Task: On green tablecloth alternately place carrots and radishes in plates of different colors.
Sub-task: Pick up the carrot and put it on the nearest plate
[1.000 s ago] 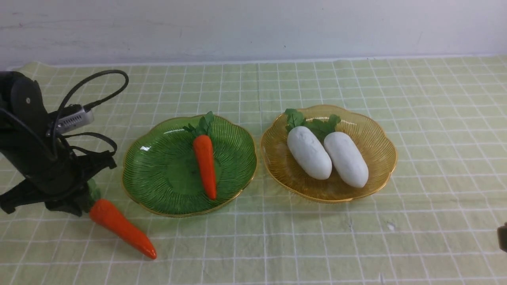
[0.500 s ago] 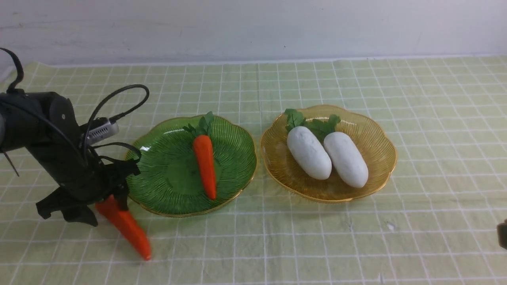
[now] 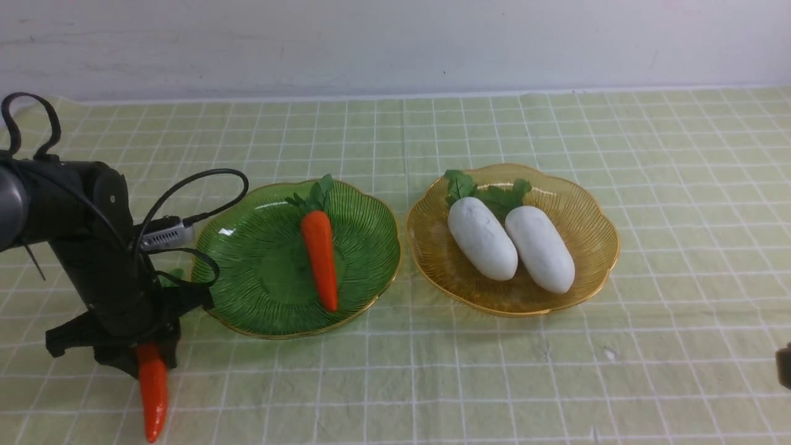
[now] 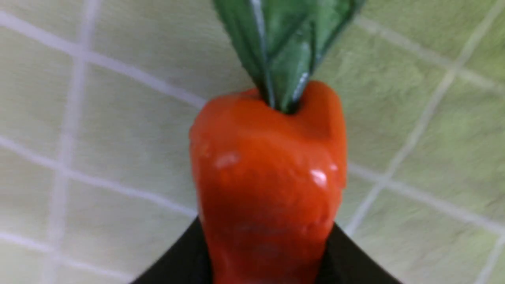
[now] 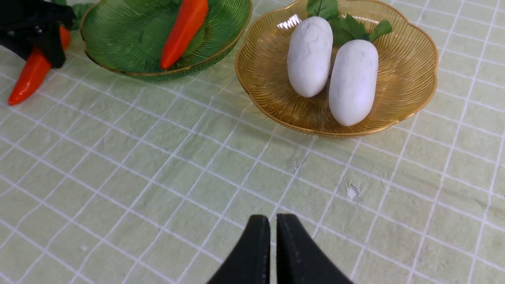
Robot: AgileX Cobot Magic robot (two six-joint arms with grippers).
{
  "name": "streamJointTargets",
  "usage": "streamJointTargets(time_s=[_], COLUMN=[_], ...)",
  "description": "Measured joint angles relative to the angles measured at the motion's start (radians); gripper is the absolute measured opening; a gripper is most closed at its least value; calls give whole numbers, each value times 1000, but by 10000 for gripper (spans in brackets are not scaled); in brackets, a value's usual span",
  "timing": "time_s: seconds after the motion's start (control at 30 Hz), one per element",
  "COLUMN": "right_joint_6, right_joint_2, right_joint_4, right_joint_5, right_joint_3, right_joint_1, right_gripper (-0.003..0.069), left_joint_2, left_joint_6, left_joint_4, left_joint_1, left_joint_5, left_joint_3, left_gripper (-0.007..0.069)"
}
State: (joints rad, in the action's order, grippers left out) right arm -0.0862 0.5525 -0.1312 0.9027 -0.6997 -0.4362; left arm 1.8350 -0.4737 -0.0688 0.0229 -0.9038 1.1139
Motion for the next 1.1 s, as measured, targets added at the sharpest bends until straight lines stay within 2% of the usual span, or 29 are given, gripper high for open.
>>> streamJointTargets(time_s=[0.17, 0.27, 0.33, 0.47, 0.53, 0.6, 0.83, 1.1], right_joint_6=[0, 0, 0, 0, 0, 0, 0, 25], right_joint_2=[0, 0, 0, 0, 0, 0, -46, -210], right_joint_4=[0, 0, 0, 0, 0, -1, 7, 47], right_joint_5=[3, 3, 3, 3, 3, 4, 64, 165], right_joint_3=[0, 0, 0, 0, 0, 0, 0, 0], right_joint_1=[0, 0, 0, 0, 0, 0, 0, 0], right_gripper=[15, 15, 15, 15, 15, 15, 15, 15], left_joint_2=[-78, -98, -99, -84, -74, -32, 52, 95], left_joint_6=[6, 6, 16, 60, 68, 94, 106, 110], left_joint_4=[-185, -187, -135, 29, 69, 154, 206, 214], left_joint_1=[0, 0, 6, 52, 67, 111, 178, 187], left_joint_5=[-171, -257, -267, -135, -100, 1, 118, 148], left_joint_3=[127, 237, 302, 346, 346, 346, 346, 346], left_gripper=[238, 238, 238, 238, 238, 238, 256, 424])
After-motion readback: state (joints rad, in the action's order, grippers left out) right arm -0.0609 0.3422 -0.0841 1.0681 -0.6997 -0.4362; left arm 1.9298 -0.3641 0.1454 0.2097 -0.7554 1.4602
